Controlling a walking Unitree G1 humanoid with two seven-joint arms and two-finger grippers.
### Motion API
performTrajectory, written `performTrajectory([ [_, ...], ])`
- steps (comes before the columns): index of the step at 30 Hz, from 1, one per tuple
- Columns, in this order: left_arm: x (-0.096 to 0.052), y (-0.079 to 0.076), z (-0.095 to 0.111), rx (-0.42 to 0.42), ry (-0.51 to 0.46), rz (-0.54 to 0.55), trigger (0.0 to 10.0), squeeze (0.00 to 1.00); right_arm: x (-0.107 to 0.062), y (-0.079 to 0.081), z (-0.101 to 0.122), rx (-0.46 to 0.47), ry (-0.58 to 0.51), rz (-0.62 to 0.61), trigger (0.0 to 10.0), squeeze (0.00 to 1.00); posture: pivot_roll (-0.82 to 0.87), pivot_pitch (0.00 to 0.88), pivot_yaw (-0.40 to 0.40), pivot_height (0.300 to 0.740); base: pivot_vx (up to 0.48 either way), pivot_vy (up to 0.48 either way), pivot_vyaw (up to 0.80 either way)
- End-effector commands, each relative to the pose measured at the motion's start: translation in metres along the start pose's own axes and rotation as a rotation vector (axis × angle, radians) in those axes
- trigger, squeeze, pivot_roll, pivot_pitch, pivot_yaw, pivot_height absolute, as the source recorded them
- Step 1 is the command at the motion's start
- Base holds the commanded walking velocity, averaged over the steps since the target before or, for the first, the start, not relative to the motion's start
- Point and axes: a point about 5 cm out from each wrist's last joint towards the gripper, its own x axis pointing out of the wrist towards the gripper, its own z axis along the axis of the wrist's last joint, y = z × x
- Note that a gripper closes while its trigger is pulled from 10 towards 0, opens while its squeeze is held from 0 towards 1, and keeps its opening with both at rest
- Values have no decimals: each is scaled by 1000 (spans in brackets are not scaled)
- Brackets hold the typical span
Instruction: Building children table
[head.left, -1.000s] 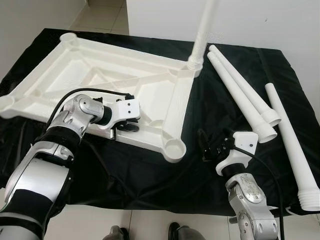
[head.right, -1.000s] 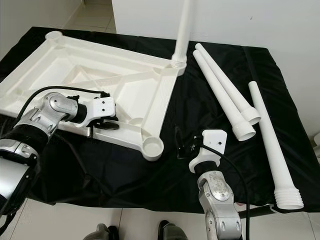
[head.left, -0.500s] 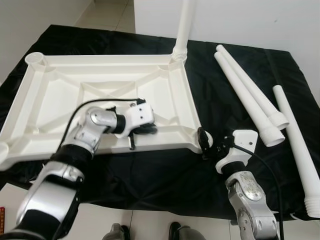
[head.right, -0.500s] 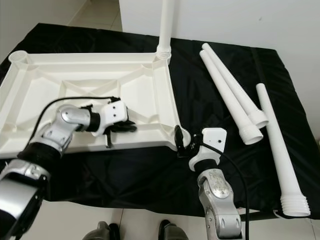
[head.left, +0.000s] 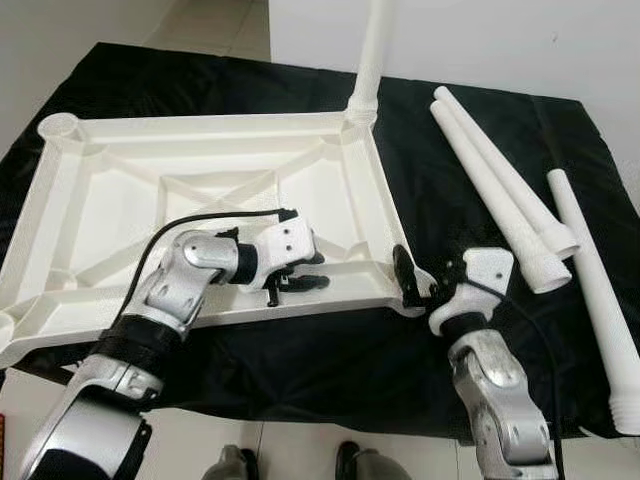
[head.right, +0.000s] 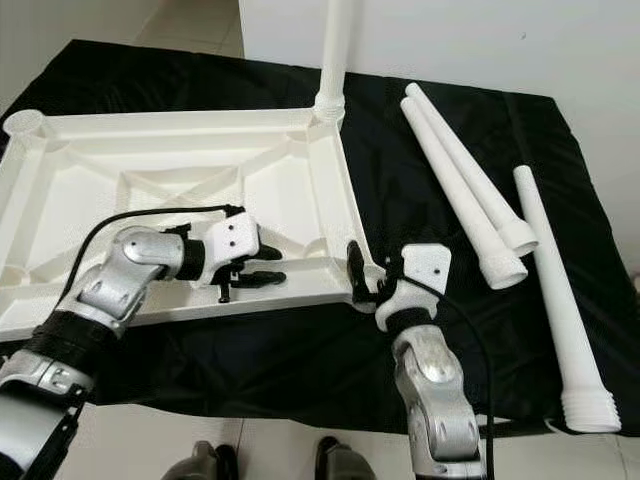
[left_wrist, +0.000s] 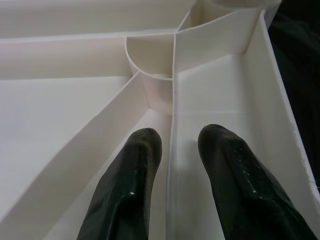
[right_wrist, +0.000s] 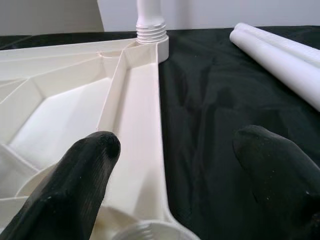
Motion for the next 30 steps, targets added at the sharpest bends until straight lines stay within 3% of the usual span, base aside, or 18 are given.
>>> performTrajectory([
  [1, -2, -12, 7, -21, -52, -213, 10000, 0, 1, -5, -1, 4, -2, -12, 10000, 0, -11, 189, -24, 740, 0, 0, 0],
  [3, -11, -3, 22, -67, -144, -183, 10000, 0, 8, -10, 3, -10, -21, -23, 10000, 0, -8, 191, -30, 740, 0, 0, 0],
  [10, -22, 11, 43, -156, -310, -89, 10000, 0, 23, -23, 12, -28, -65, -55, 10000, 0, -5, 190, -32, 740, 0, 0, 0],
  [11, -24, 15, 46, -174, -336, -50, 10000, 0, 27, -26, 14, -26, -74, -68, 10000, 1000, -5, 190, -32, 740, 0, 0, 0],
  [14, -23, 25, 51, -206, -371, 45, 10000, 0, 32, -31, 17, -25, -90, -96, 10000, 1000, 5, 183, -37, 740, 0, 0, 0],
  [17, -17, 39, 52, -263, -394, 231, 10000, 0, 41, -44, 17, -85, -65, -211, 10000, 1000, 7, 179, -42, 740, 0, 0, 0],
  [19, -15, 41, 52, -273, -397, 266, 10000, 0, 42, -46, 17, -100, -59, -231, 10000, 1000, 7, 179, -42, 740, 0, 0, 0],
  [20, -13, 43, 50, -279, -394, 313, 10000, 0, 44, -50, 16, -108, -42, -267, 10000, 0, 9, 177, -41, 740, 0, 0, 0],
  [26, -4, 47, 54, -359, -426, 490, 10000, 0, 50, -65, 15, -135, -10, -416, 10000, 0, 12, 171, -45, 740, 0, 0, 0],
  [30, -4, 51, 56, -369, -441, 588, 10000, 0, 51, -68, 14, -142, -7, -435, 10000, 0, 15, 168, -45, 740, 0, 0, 0],
])
